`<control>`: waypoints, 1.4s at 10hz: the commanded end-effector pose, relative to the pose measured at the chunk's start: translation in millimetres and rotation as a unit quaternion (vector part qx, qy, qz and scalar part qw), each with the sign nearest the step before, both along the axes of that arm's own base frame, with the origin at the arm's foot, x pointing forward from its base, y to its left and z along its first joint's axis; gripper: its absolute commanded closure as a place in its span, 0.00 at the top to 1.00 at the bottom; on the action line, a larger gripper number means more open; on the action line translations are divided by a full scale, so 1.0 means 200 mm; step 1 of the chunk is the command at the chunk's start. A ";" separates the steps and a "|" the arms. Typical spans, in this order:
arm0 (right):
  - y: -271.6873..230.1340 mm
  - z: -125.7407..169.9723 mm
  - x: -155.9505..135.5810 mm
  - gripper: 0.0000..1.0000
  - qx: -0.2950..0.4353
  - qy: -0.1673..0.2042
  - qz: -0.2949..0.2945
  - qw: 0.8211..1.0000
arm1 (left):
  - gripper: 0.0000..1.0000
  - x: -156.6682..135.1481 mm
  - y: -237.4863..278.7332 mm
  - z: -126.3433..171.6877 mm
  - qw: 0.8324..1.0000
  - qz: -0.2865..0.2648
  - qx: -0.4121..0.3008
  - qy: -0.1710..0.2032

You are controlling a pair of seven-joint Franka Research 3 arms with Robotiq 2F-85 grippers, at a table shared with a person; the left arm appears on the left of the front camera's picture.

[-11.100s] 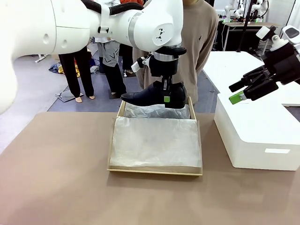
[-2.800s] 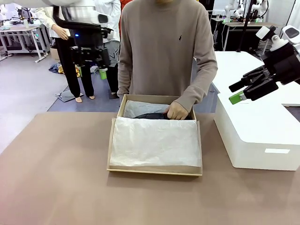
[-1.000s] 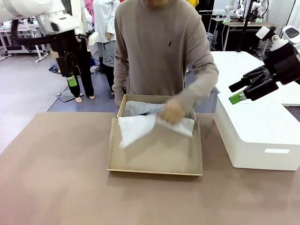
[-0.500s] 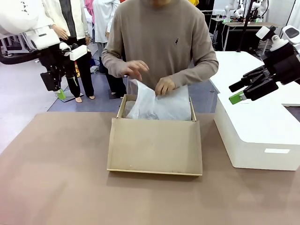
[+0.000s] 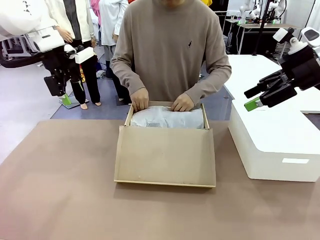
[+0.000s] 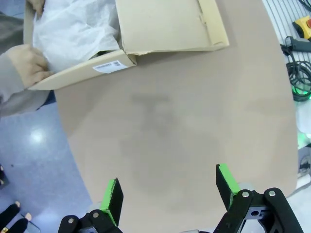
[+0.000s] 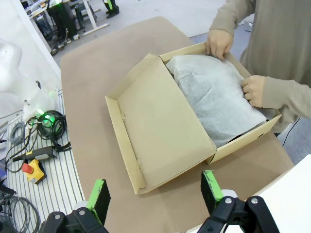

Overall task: Pack the shoes into the box.
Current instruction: Close the Shoes Box.

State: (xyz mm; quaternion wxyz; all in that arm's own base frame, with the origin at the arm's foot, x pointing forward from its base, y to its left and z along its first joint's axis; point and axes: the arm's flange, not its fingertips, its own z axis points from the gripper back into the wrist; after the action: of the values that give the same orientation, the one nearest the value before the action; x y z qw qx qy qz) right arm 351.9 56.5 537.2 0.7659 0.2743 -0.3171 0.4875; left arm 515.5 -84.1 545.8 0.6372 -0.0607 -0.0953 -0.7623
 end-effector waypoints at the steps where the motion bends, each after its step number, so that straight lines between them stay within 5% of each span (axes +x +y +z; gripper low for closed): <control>1: 0.01 0.00 0.02 1.00 0.016 -0.012 0.007 1.000 | 1.00 -0.01 0.01 0.01 1.000 0.000 0.007 -0.002; 2: 0.01 0.00 0.02 1.00 0.016 -0.012 0.007 1.000 | 0.91 0.00 0.00 0.00 1.000 0.000 0.000 0.000; 4: 0.01 0.00 0.02 1.00 0.016 -0.012 0.007 1.000 | 0.53 -0.01 0.01 0.02 0.996 0.067 0.032 0.041; 7: 0.01 0.00 0.02 1.00 0.016 -0.012 0.007 1.000 | 0.00 -0.01 0.01 0.05 0.993 0.083 0.029 0.074; 14: 0.01 0.00 0.02 1.00 0.016 -0.012 0.007 1.000 | 0.00 0.00 0.01 0.02 0.983 0.130 -0.011 0.129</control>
State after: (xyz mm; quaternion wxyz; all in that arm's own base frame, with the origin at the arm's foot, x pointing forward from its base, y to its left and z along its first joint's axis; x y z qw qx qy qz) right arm 351.9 56.5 537.2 0.7659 0.2743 -0.3171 0.4875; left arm 514.1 -82.7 544.1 0.7303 -0.1418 -0.0252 -0.6678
